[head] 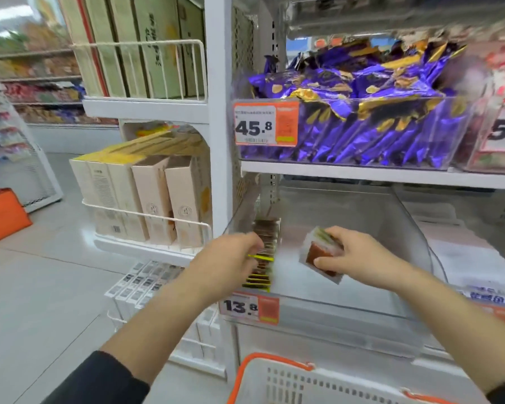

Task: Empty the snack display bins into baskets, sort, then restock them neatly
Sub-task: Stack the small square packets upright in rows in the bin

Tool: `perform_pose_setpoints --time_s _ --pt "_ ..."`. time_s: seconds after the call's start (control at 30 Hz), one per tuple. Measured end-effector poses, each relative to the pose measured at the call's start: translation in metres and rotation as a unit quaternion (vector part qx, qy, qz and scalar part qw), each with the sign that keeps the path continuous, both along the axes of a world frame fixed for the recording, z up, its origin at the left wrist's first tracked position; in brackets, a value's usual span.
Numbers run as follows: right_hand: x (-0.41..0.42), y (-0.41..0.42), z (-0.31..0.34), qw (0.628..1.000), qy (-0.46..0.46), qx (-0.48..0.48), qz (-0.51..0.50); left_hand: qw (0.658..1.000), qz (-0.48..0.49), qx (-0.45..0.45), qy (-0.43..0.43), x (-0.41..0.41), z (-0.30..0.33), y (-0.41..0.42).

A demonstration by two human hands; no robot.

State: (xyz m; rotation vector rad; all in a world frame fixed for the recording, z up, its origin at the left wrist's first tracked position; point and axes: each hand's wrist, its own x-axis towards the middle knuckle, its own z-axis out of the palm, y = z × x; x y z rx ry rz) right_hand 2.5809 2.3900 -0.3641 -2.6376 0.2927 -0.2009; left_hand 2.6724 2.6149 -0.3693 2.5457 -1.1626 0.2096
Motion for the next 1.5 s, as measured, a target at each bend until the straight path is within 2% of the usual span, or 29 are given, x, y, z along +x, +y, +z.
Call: perform_pose_setpoints --time_s 0.1,0.23,0.3,0.4,0.47,0.6,0.7,0.83,0.93,1.07,1.17,1.27,1.43,1.5 --pt "0.013 -0.01 -0.013 0.996 0.067 -0.053 0.026 0.976 -0.052 0.213 0.002 0.028 0.005 -0.025" --pt "0.026 -0.016 -0.033 0.988 0.113 -0.068 0.083 0.912 -0.125 0.386 -0.06 0.052 -0.012 -0.05" --pt "0.032 -0.018 -0.039 0.98 0.142 -0.081 0.114 0.881 -0.139 0.445 -0.083 0.058 -0.022 -0.055" --pt "0.034 -0.02 -0.046 0.966 0.177 -0.116 0.146 0.857 -0.143 0.482 -0.116 0.065 -0.036 -0.055" --pt "0.034 -0.02 -0.05 0.958 0.197 -0.123 0.169 0.848 -0.151 0.487 -0.145 0.069 -0.046 -0.053" --pt "0.032 -0.014 -0.052 0.944 0.203 -0.139 0.218 0.841 -0.156 0.497 -0.144 0.072 -0.052 -0.054" --pt "0.033 -0.014 -0.054 0.943 0.195 -0.143 0.231 0.836 -0.156 0.506 -0.147 0.072 -0.052 -0.057" --pt "0.033 -0.016 -0.054 0.943 0.201 -0.131 0.23 0.833 -0.205 0.481 -0.179 0.069 -0.049 -0.058" --pt "0.032 -0.017 -0.056 0.945 0.197 -0.122 0.231 0.85 -0.198 0.457 -0.171 0.067 -0.041 -0.059" --pt "0.032 -0.015 -0.057 0.944 0.193 -0.109 0.244 0.904 -0.133 0.387 -0.121 0.066 -0.028 -0.063" --pt "0.037 -0.007 -0.055 0.941 0.205 -0.091 0.255 0.927 -0.084 0.334 -0.15 0.07 -0.017 -0.066" --pt "0.051 0.01 -0.055 0.949 0.203 -0.084 0.225 0.915 -0.056 0.348 -0.198 0.075 -0.015 -0.068" --pt "0.069 0.033 -0.059 0.975 0.189 -0.029 0.114 0.872 -0.044 0.405 -0.272 0.067 -0.015 -0.063" --pt "0.07 0.036 -0.058 0.974 0.208 -0.027 0.09 0.879 -0.042 0.365 -0.305 0.061 -0.014 -0.052"
